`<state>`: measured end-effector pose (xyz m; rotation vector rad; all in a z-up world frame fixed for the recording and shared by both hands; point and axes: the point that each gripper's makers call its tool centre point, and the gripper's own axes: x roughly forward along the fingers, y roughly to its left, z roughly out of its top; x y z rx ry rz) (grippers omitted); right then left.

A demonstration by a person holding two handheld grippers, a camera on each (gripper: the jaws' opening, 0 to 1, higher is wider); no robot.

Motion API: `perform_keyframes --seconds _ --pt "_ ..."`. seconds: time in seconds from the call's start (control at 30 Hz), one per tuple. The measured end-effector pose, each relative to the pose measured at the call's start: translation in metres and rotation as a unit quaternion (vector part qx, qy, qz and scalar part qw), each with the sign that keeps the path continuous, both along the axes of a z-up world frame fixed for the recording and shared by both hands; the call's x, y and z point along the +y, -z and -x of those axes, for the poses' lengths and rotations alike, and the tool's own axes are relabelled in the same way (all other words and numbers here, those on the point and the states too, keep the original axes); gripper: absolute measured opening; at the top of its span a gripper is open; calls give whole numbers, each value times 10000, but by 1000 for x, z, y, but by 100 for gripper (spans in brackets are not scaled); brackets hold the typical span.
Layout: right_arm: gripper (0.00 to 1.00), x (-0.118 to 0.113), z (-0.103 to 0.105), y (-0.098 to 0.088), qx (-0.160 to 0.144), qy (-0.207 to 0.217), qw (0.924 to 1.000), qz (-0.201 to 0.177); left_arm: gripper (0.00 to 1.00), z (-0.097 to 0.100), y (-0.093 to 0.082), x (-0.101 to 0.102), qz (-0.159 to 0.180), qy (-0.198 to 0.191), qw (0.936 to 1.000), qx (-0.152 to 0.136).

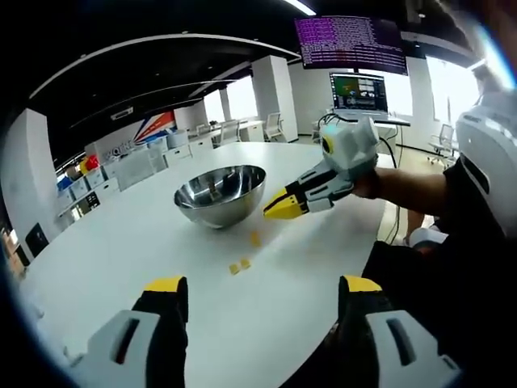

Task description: Pick up the QQ candy scattered on the table and place it into the stainless steel bowl on the table

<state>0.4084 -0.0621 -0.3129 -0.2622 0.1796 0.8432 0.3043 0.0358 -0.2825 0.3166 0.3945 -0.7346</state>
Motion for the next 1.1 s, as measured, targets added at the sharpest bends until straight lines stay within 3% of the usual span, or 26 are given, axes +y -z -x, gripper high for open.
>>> perform_keyframes --seconds 0.2,0.47,0.8,1.1 --pt "3 -3 5 -8 -67 -2 10000 12 76 -3 0 2 -96 -50 9999 -53" --pt "3 -3 12 -32 -227 7 9996 -152 76 -6 -7 3 -136 -49 9998 -112" --pt "3 -9 15 -79 -703 4 9970 -310 76 -5 -7 1 -167 -21 9998 -106" --pt "3 -22 -6 -118 -1058 200 9937 -296 75 -3 -6 1 -176 -5 9998 -108"
